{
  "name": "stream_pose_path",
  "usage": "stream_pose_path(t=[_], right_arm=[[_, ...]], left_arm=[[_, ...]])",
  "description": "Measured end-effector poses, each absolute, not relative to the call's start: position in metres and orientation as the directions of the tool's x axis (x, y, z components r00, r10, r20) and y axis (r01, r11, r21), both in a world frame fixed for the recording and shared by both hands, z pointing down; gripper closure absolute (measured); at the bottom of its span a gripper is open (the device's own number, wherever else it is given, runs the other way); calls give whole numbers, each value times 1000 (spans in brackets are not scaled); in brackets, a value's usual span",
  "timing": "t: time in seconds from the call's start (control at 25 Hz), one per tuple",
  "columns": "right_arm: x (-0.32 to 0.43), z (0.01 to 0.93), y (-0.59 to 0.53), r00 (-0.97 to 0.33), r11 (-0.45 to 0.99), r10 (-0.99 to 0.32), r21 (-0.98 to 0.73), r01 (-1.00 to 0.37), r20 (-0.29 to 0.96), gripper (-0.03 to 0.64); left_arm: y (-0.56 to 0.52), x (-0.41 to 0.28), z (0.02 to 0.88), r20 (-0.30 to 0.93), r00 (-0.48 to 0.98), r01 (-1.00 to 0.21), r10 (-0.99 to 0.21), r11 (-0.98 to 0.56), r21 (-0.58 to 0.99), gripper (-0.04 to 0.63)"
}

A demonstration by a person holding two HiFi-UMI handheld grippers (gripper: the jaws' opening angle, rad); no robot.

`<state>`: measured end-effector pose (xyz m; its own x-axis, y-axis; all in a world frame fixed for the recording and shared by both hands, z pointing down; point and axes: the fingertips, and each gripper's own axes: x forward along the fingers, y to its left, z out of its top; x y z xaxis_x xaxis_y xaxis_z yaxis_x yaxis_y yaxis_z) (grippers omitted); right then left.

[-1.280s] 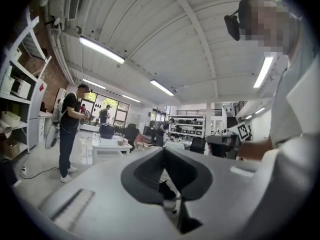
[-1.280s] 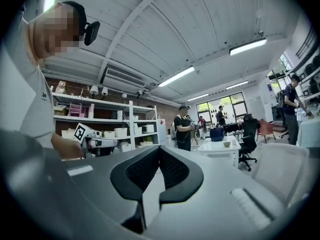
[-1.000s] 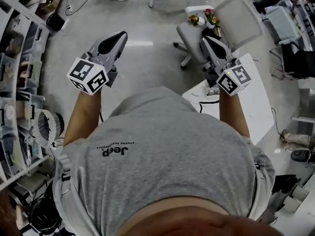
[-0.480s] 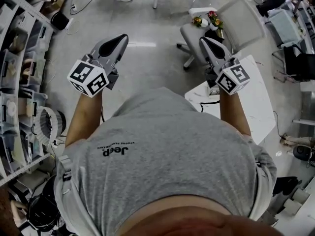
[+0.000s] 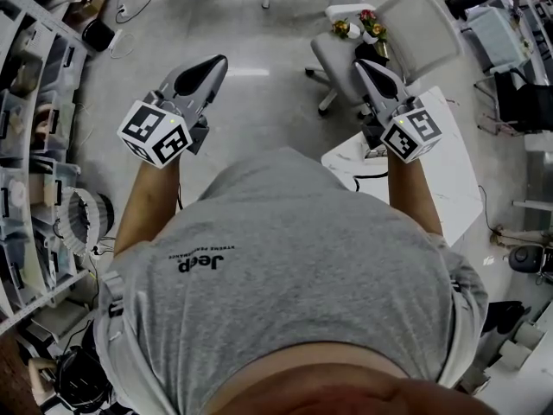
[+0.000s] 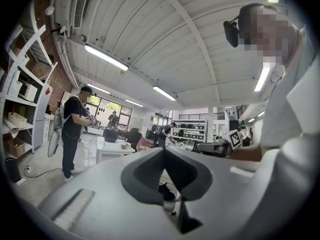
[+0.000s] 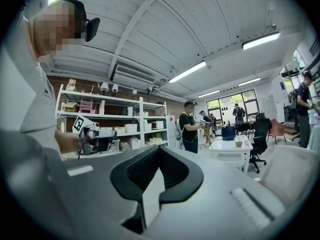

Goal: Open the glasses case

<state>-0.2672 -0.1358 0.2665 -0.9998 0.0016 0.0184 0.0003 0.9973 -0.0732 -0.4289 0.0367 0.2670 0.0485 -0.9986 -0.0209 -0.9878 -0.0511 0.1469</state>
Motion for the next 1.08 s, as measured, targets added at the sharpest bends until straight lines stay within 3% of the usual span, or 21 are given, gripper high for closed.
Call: stream_pose_path(t=[1.08], right_arm=[[-268, 267, -141, -998, 1000, -1, -7, -2, 56, 615]], left_arm=[[25, -433, 270, -14, 55, -986, -998, -56, 158, 538]])
